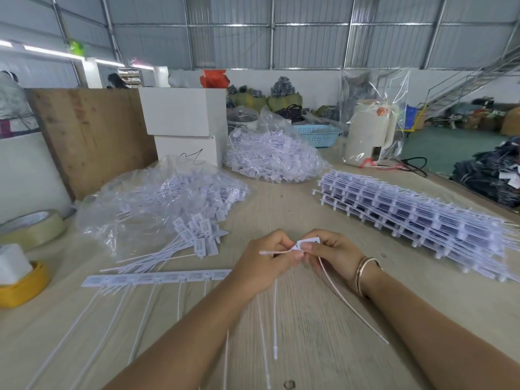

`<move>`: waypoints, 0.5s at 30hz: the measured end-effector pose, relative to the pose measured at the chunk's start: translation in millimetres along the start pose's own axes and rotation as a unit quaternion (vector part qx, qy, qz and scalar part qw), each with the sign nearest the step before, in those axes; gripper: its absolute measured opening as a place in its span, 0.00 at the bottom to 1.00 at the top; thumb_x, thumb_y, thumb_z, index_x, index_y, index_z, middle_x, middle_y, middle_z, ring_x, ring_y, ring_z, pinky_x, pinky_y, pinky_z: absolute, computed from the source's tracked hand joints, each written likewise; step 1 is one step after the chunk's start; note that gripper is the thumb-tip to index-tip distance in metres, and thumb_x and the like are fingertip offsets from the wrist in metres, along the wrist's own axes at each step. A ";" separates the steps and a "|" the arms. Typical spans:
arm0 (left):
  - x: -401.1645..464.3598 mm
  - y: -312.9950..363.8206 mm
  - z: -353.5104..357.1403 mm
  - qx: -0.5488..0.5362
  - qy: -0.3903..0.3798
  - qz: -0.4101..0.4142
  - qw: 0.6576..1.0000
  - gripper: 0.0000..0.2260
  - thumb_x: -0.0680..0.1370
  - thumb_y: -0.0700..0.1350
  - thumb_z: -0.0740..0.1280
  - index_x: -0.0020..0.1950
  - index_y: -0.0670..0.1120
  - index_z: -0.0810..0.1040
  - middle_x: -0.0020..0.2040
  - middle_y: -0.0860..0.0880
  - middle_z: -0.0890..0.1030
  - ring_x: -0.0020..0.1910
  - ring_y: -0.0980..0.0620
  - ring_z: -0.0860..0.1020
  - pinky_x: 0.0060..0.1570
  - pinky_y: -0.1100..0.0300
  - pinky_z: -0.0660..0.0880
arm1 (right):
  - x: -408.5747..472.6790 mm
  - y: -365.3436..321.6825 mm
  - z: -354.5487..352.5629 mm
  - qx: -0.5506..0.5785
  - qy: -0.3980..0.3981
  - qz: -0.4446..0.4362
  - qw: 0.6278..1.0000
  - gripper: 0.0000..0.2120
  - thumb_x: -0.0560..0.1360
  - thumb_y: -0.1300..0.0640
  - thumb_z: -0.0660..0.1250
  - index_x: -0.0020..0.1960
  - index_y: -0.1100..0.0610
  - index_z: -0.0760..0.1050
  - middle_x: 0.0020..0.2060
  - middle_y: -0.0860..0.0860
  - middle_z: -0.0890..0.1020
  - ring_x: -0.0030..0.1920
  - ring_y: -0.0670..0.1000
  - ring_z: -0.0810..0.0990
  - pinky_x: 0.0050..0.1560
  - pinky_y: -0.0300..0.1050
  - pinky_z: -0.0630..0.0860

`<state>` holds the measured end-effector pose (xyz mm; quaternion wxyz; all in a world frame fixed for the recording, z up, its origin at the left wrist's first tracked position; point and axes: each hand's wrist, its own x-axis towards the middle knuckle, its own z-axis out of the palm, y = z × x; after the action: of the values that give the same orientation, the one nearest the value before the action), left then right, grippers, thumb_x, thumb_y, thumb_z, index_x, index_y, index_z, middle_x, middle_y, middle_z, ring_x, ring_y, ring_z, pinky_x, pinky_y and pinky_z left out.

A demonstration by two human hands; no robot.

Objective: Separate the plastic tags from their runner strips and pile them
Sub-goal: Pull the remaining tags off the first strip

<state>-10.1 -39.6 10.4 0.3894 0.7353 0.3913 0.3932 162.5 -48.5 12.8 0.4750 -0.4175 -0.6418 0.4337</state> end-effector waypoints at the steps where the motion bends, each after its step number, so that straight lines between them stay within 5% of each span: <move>1: 0.2 0.2 -0.1 -0.005 -0.004 0.001 1.000 0.06 0.75 0.46 0.71 0.40 0.50 0.76 0.42 0.47 0.84 0.42 0.47 0.82 0.44 0.49 0.78 | 0.6 0.1 -1.0 0.019 -0.001 0.001 1.000 0.05 0.70 0.59 0.67 0.39 0.57 0.80 0.28 0.49 0.79 0.26 0.45 0.72 0.29 0.35 0.69; 6: -0.4 -2.2 -3.8 -0.008 -0.019 -0.012 1.000 0.06 0.74 0.46 0.71 0.41 0.50 0.75 0.36 0.52 0.82 0.36 0.56 0.78 0.38 0.59 0.76 | 8.8 4.7 -13.0 0.155 0.061 0.015 0.986 0.07 0.70 0.57 0.64 0.36 0.52 0.80 0.27 0.51 0.73 0.25 0.47 0.70 0.28 0.38 0.66; 8: -0.9 -3.6 -3.6 0.059 -0.003 0.008 0.998 0.08 0.74 0.47 0.71 0.40 0.51 0.73 0.32 0.53 0.79 0.30 0.59 0.73 0.33 0.63 0.70 | 10.2 7.5 -10.4 0.086 0.048 0.009 0.995 0.08 0.73 0.56 0.65 0.36 0.51 0.79 0.28 0.51 0.73 0.26 0.48 0.69 0.27 0.37 0.66; 11: -0.4 -4.8 -1.6 0.194 0.027 0.027 0.980 0.07 0.72 0.50 0.71 0.42 0.53 0.73 0.36 0.53 0.79 0.34 0.55 0.76 0.36 0.59 0.73 | 14.2 12.8 -7.9 -0.025 0.099 0.018 0.995 0.10 0.76 0.56 0.65 0.37 0.48 0.78 0.29 0.46 0.74 0.29 0.46 0.70 0.32 0.39 0.68; 15: 3.2 -7.4 -3.8 0.286 0.054 0.042 0.956 0.08 0.72 0.49 0.69 0.47 0.53 0.72 0.40 0.55 0.75 0.39 0.53 0.74 0.40 0.56 0.74 | 17.3 21.7 -8.1 -0.119 0.107 0.043 0.986 0.11 0.80 0.57 0.58 0.56 0.44 0.73 0.35 0.46 0.75 0.34 0.44 0.72 0.39 0.37 0.68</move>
<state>-14.1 -32.9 6.3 0.1239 0.8094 0.4768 0.3197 169.6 -24.9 -2.2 0.4686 -0.5424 -0.6158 0.3271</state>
